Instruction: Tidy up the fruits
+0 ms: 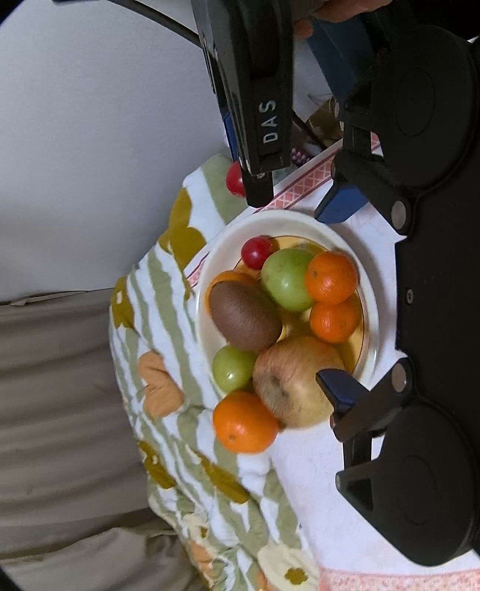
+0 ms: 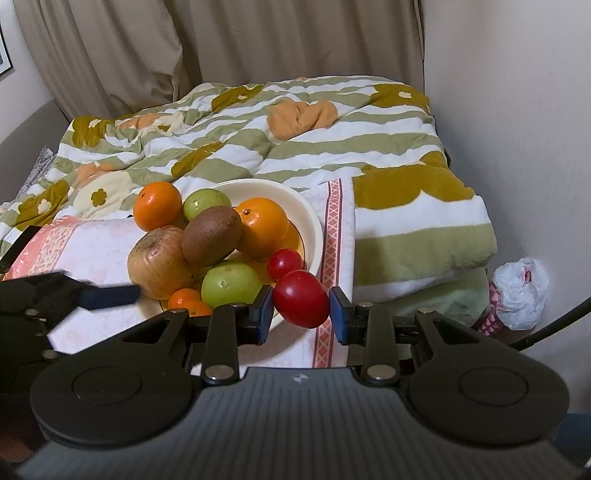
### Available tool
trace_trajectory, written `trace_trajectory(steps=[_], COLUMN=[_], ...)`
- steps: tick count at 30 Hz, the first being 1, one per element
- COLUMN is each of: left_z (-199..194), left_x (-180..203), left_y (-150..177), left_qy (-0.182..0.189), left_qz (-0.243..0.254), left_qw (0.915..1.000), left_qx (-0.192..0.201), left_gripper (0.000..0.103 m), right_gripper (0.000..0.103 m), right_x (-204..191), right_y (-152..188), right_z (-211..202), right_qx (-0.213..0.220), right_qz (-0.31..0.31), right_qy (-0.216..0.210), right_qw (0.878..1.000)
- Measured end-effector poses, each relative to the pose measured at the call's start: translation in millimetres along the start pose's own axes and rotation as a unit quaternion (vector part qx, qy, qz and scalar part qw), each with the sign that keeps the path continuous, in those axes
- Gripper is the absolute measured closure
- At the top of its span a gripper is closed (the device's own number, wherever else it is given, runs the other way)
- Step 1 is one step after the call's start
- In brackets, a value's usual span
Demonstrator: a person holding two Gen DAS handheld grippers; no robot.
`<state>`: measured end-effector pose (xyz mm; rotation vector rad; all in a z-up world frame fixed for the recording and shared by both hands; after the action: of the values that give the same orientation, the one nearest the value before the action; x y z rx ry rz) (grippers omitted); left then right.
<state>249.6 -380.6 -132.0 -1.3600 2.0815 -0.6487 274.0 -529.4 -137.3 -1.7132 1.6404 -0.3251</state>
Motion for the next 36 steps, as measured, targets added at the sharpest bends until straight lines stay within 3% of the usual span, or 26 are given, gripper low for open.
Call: trace_trajectory(steps=[22, 24, 26, 27, 36], left_z=[-37, -43, -49, -52, -90], left_x=[-70, -75, -79, -82, -106], left_y=[33, 37, 42, 44, 55], left_qy=[-0.044, -0.048, -0.051, -0.053, -0.059], left_qz=[-0.098, -0.107, -0.115, -0.118, -0.137], left_qw=[0.9941, 0.9929, 0.9919, 0.9915, 0.9888], left_qx=[-0.015, -0.016, -0.017, -0.018, -0.002], left_gripper=[0.013, 0.013, 0.013, 0.013, 0.013], right_gripper=[0.053, 0.044, 0.012, 0.007, 0.006], right_x=[-19, -18, -18, -17, -45], right_y=[1, 2, 3, 3, 9], right_z=[41, 40, 37, 33, -6], right_qx=[0.007, 0.007, 0.01, 0.017, 0.027], right_qz=[-0.049, -0.055, -0.055, -0.053, -0.057], right_qy=[-0.027, -0.019, -0.019, -0.019, -0.004], right_qw=[0.998, 0.998, 0.998, 0.998, 0.998])
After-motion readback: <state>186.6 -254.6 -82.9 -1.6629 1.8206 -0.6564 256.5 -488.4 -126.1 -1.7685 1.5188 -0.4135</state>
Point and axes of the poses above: each gripper's, at about its wrist camera, not at the fingertips, and z roughly the way its jaws point, x to its right, y to its underside, the point moved 5 cm from there along z, roughly the way its jaws point, and after that the axes turned 9 degrees about -y, right-handed, at the moved point
